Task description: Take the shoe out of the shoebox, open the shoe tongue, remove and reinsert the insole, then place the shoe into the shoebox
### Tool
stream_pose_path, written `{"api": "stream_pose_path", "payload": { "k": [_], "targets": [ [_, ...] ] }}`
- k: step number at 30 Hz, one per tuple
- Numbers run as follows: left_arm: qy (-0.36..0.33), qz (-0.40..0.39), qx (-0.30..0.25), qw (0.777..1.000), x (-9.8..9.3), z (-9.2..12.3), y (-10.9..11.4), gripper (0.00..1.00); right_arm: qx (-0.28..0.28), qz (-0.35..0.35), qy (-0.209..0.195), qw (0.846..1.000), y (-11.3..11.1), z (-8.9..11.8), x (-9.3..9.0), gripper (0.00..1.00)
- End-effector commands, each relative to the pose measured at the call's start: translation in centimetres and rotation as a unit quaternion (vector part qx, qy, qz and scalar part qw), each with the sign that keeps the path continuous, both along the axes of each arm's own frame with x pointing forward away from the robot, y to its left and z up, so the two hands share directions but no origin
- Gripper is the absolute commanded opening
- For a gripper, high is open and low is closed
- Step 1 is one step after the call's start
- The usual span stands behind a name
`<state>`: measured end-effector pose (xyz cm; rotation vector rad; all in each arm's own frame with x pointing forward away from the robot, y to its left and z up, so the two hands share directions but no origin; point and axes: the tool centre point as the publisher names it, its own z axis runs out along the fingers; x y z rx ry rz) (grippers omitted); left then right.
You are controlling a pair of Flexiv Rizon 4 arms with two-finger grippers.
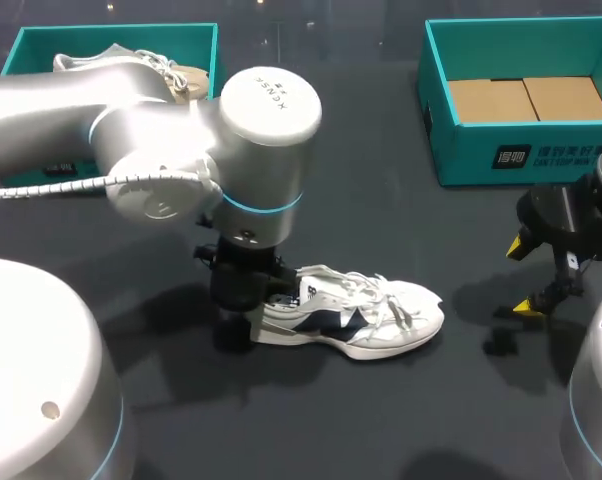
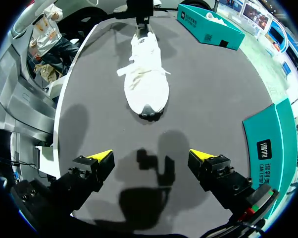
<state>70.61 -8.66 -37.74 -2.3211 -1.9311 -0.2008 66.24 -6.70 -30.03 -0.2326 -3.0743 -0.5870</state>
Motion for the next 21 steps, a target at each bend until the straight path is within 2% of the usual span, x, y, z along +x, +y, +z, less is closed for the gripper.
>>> {"api": "stream_pose_path", "payload": {
  "k": [1,18,19,21],
  "targets": [
    [0.008,0.004,0.006,1.000,0.51,-0.65,-0.64,0.00,-0.002,-0.001,-0.001,1.000,0.06,-0.02,-0.16,1.00],
    [0.021,0.017,0.016,1.000,0.27,-1.58,-0.44,0.00,-0.002,-0.001,-0.001,1.000,0.06,-0.02,-0.16,1.00],
    [0.022,0.016,0.015,1.000,0.22,-1.55,-0.37,0.17,-0.002,-0.001,-0.001,1.000,0.06,-0.02,-0.16,1.00],
    [0.022,0.016,0.014,1.000,0.14,-1.44,-0.26,0.35,-0.002,-0.001,-0.001,1.000,0.06,-0.02,-0.16,1.00]
  ]
}}
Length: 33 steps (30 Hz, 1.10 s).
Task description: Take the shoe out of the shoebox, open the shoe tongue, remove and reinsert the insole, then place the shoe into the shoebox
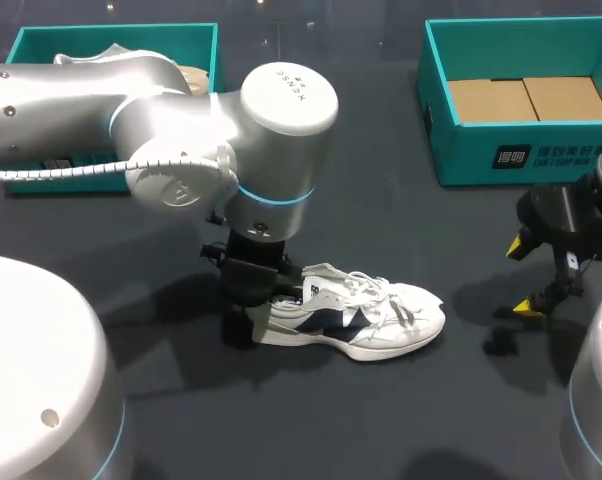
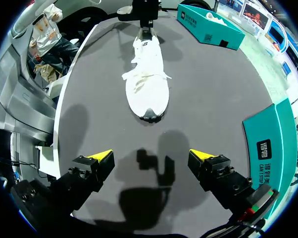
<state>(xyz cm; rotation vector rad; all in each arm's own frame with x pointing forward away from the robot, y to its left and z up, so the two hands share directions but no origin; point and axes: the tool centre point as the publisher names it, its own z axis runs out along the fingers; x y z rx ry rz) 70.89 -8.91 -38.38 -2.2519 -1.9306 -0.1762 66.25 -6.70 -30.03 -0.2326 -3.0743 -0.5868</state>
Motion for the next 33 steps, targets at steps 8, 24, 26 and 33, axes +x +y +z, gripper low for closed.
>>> {"api": "stream_pose_path", "payload": {
  "k": [8,24,26,33],
  "targets": [
    [-0.015,-0.010,-0.046,0.999,-0.9,2.0,0.4,1.00,-0.002,-0.001,-0.001,1.000,0.1,0.0,-0.2,1.00],
    [0.058,0.130,-0.263,0.954,-3.3,10.7,3.4,1.00,-0.002,-0.001,-0.001,1.000,0.1,0.0,-0.2,1.00],
    [0.058,0.130,-0.263,0.954,-3.3,10.7,3.4,1.00,-0.002,-0.001,-0.001,1.000,0.1,0.0,-0.2,1.00],
    [0.058,0.130,-0.263,0.954,-3.3,10.7,3.4,1.00,-0.002,-0.001,-0.001,1.000,0.1,0.0,-0.2,1.00]
  ]
}}
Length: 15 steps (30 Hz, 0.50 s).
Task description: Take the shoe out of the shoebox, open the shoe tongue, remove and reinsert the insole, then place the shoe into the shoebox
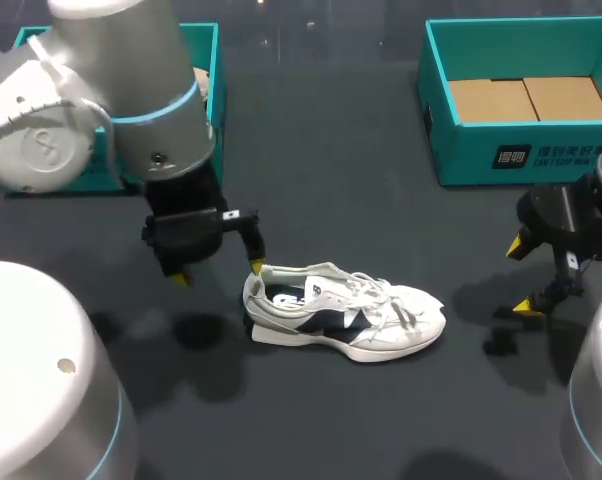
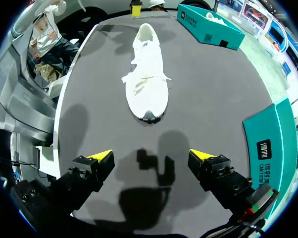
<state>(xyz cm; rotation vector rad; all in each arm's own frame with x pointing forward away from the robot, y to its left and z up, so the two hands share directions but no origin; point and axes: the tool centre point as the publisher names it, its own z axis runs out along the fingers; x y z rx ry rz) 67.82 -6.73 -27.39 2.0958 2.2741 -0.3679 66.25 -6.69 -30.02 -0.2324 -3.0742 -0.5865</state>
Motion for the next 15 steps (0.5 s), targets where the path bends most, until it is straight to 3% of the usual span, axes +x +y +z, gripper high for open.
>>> {"api": "stream_pose_path", "payload": {
  "k": [1,7,11,15],
  "targets": [
    [-0.008,0.011,-0.077,0.997,-0.3,-0.3,1.2,1.00,-0.002,-0.001,-0.001,1.000,0.0,0.0,-0.2,1.00],
    [0.093,0.147,-0.158,0.972,1.1,-1.1,2.8,1.00,-0.002,-0.001,-0.001,1.000,0.0,0.0,-0.2,1.00],
    [0.265,0.215,-0.207,0.917,2.3,-1.2,4.8,1.00,-0.002,-0.001,-0.001,1.000,0.0,0.0,-0.2,1.00],
    [0.265,0.215,-0.207,0.917,2.3,-1.2,4.8,1.00,-0.002,-0.001,-0.001,1.000,0.0,0.0,-0.2,1.00]
  ]
}}
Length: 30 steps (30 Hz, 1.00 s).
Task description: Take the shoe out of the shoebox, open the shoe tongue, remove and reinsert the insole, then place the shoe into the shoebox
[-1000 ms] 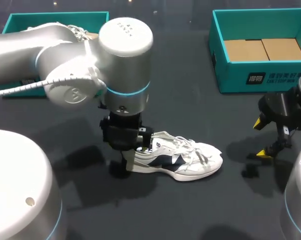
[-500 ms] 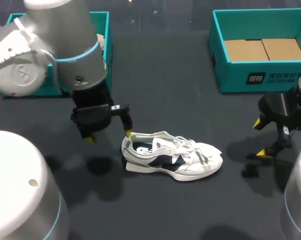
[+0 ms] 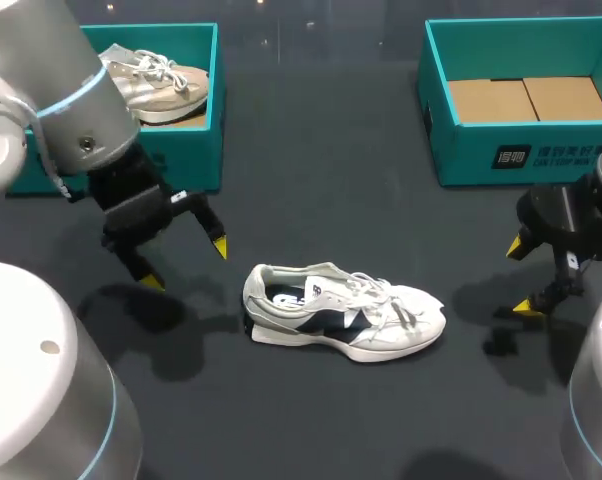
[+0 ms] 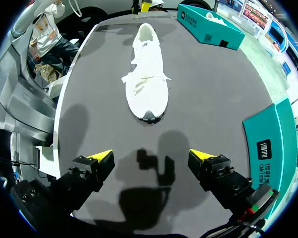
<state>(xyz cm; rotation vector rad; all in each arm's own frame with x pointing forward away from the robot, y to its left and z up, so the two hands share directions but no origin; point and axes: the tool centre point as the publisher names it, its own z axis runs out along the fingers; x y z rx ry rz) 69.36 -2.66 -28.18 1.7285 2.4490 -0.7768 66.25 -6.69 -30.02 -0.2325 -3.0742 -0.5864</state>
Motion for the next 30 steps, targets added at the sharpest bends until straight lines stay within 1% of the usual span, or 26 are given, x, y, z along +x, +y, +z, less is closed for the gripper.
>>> {"api": "stream_pose_path", "payload": {
  "k": [1,6,7,8,10,12,14,15,17,18,28,29,30],
  "targets": [
    [0.167,0.092,-0.127,0.973,0.8,-0.5,0.7,1.00,-0.002,-0.001,-0.001,1.000,0.1,0.0,-0.2,1.00],
    [0.167,0.092,-0.127,0.973,0.8,-0.5,0.7,1.00,-0.002,-0.001,-0.001,1.000,0.1,0.0,-0.2,1.00],
    [0.166,0.126,-0.131,0.969,0.8,-1.1,0.5,1.00,-0.002,-0.001,-0.001,1.000,0.1,0.0,-0.2,1.00],
    [0.170,0.157,-0.136,0.963,0.6,-1.8,0.2,1.00,-0.002,-0.001,-0.001,1.000,0.1,0.0,-0.2,1.00],
    [0.208,0.182,-0.158,0.948,0.1,-2.6,0.2,1.00,-0.002,-0.001,-0.001,1.000,0.1,0.0,-0.2,1.00],
    [0.232,0.210,-0.173,0.934,-0.4,-3.3,0.2,1.00,-0.002,-0.001,-0.001,1.000,0.1,0.0,-0.2,1.00],
    [0.243,0.228,-0.192,0.923,-1.0,-3.6,0.3,1.00,-0.002,-0.001,-0.001,1.000,0.1,0.0,-0.2,1.00],
    [0.259,0.246,-0.206,0.911,-1.2,-3.6,0.4,1.00,-0.002,-0.001,-0.001,1.000,0.1,0.0,-0.2,1.00],
    [0.278,0.282,-0.212,0.894,-0.9,-3.6,0.9,1.00,-0.002,-0.001,-0.001,1.000,0.1,0.0,-0.2,1.00],
    [0.268,0.295,-0.208,0.893,-0.7,-3.5,1.2,1.00,-0.002,-0.001,-0.001,1.000,0.1,0.0,-0.2,1.00],
    [0.268,0.295,-0.208,0.893,-0.7,-3.5,1.2,1.00,-0.002,-0.001,-0.001,1.000,0.1,0.0,-0.2,1.00],
    [0.255,0.315,-0.213,0.889,-0.9,-4.2,1.1,1.00,-0.002,-0.001,-0.001,1.000,0.1,0.0,-0.2,1.00],
    [0.258,0.319,-0.216,0.886,-1.2,-4.8,1.2,1.00,-0.002,-0.001,-0.001,1.000,0.1,0.0,-0.2,1.00]
  ]
}}
